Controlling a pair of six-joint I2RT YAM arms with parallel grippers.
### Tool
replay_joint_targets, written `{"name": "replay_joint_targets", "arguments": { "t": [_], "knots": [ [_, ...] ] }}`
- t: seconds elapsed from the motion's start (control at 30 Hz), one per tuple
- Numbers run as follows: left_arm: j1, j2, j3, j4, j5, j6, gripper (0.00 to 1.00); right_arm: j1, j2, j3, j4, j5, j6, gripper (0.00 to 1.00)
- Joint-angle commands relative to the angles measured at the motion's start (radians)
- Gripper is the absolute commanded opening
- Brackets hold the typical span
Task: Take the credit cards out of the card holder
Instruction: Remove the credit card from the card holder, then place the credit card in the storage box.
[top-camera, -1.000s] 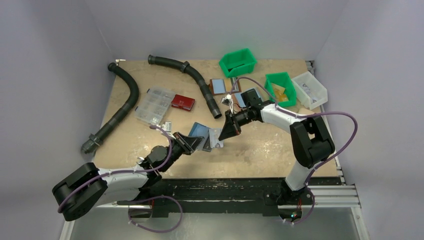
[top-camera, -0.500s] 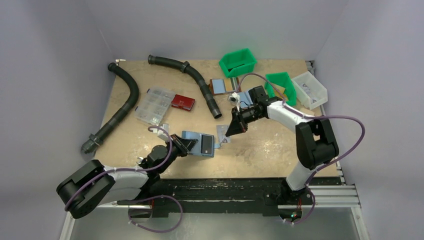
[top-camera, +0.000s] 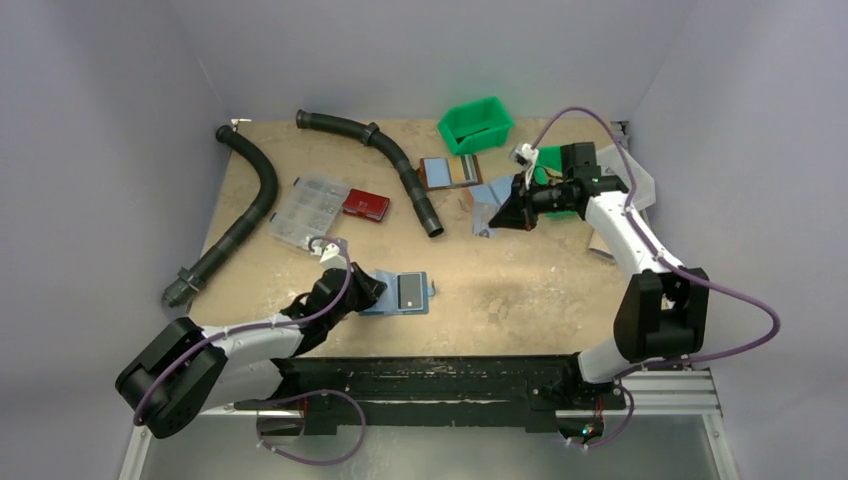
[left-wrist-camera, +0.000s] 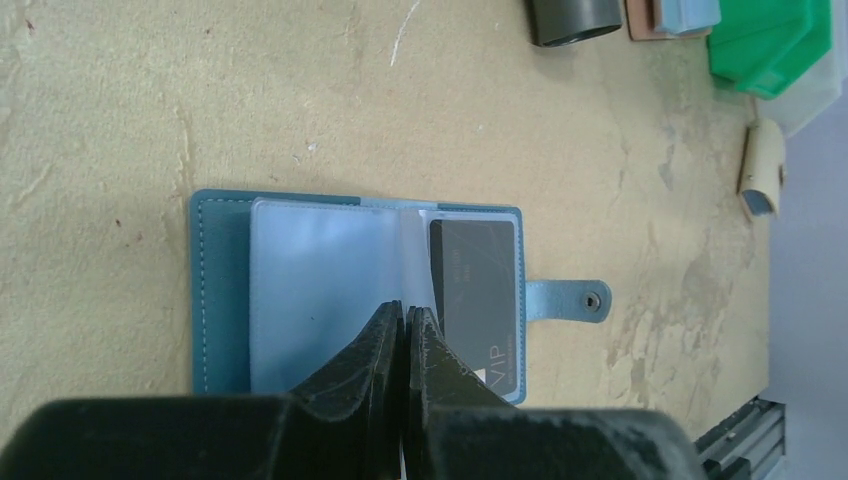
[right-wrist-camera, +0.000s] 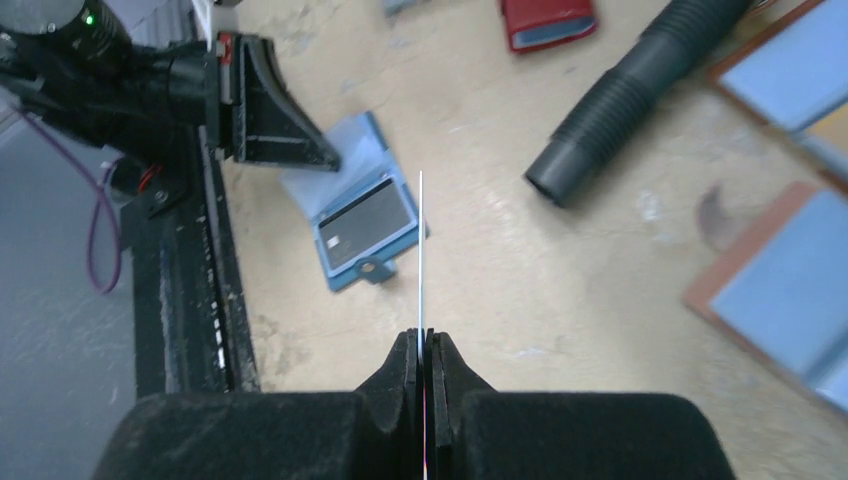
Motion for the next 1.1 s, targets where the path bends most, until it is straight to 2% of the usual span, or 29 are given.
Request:
{"name": "replay_joint_targets", "arguments": {
  "t": [0.0, 0.1, 0.27, 0.57, 0.77, 1.07],
  "knots": [
    [0.022, 0.006, 0.101, -0.196, 0.003, 0.081, 0.04, -0.053, -0.013, 0.135, -0.06, 0.02, -0.027, 0.0],
    [0.027, 0.002, 0.135, -0.263, 0.011, 0.095, 0.13, -0.094, 0.043, 0.235, -0.109, 0.029, -0.026, 0.0],
    [0.032, -0.027, 0.148, -0.342, 0.01, 0.089, 0.32, -0.168, 0.143, 0.402, -0.142, 0.019, 0.037, 0.0],
    [0.042, -0.134, 0.254, -0.565, -0.049, 0.178, 0.6, -0.217, 0.181, 0.458, -0.085, 0.146, 0.126, 0.0],
    [0.043, -0.163, 0.324, -0.63, -0.05, 0.252, 0.63, -0.32, 0.161, 0.448, -0.048, 0.255, 0.151, 0.0],
    [0.044, -0.173, 0.355, -0.603, -0.055, 0.291, 0.7, -0.488, 0.094, 0.375, 0.083, 0.406, 0.251, 0.0]
  ]
}}
